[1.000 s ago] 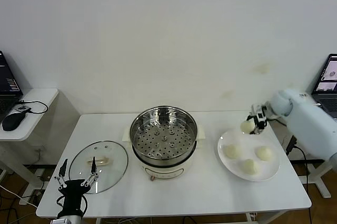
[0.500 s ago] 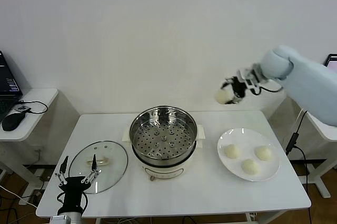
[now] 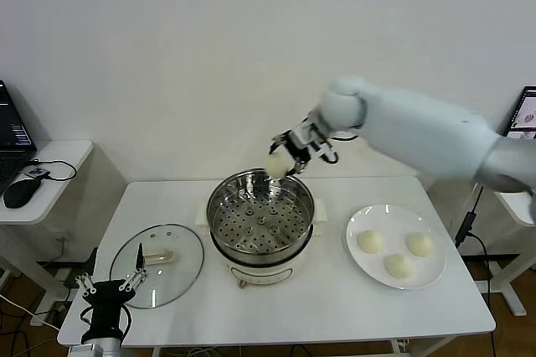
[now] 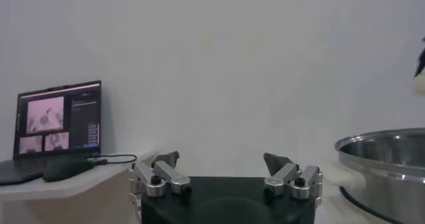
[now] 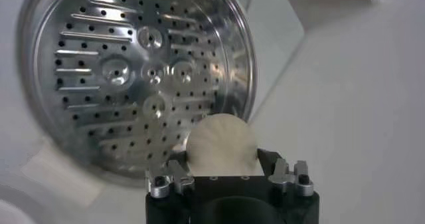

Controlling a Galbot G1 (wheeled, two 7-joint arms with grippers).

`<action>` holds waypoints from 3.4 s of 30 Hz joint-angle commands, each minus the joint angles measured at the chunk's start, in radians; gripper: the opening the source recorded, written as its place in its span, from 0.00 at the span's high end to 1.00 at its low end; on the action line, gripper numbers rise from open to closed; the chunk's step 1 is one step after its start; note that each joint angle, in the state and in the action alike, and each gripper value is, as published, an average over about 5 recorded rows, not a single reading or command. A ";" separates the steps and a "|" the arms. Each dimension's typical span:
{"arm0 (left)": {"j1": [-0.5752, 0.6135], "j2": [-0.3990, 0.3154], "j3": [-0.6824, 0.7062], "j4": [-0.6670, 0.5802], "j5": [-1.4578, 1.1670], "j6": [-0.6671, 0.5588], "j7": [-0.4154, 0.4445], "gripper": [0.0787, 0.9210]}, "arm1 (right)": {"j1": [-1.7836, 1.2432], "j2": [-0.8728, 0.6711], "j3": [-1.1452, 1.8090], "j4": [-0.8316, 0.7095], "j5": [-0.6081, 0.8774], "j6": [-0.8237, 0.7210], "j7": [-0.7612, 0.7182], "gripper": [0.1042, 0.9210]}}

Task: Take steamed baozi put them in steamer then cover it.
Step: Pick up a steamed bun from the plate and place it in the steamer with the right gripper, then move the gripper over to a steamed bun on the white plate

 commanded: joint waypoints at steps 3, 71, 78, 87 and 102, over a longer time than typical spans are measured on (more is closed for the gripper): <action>-0.002 -0.007 -0.008 -0.011 -0.005 0.001 0.000 0.12 | -0.064 0.130 -0.060 -0.119 -0.232 0.216 0.084 0.30; 0.005 0.032 0.005 -0.060 -0.013 0.098 0.005 0.12 | -0.515 -0.722 0.349 0.353 -0.029 -0.606 -0.086 0.12; 0.007 0.021 0.008 -0.067 -0.007 0.103 0.005 0.12 | -0.583 -0.610 0.396 0.204 -0.113 -0.562 -0.096 0.12; 0.005 0.019 0.010 -0.065 -0.005 0.103 0.008 0.12 | -0.621 -0.481 0.440 0.074 -0.149 -0.518 -0.080 0.12; 0.000 0.016 0.006 -0.062 -0.002 0.100 0.007 0.12 | -0.631 -0.386 0.466 -0.014 -0.177 -0.495 -0.067 0.13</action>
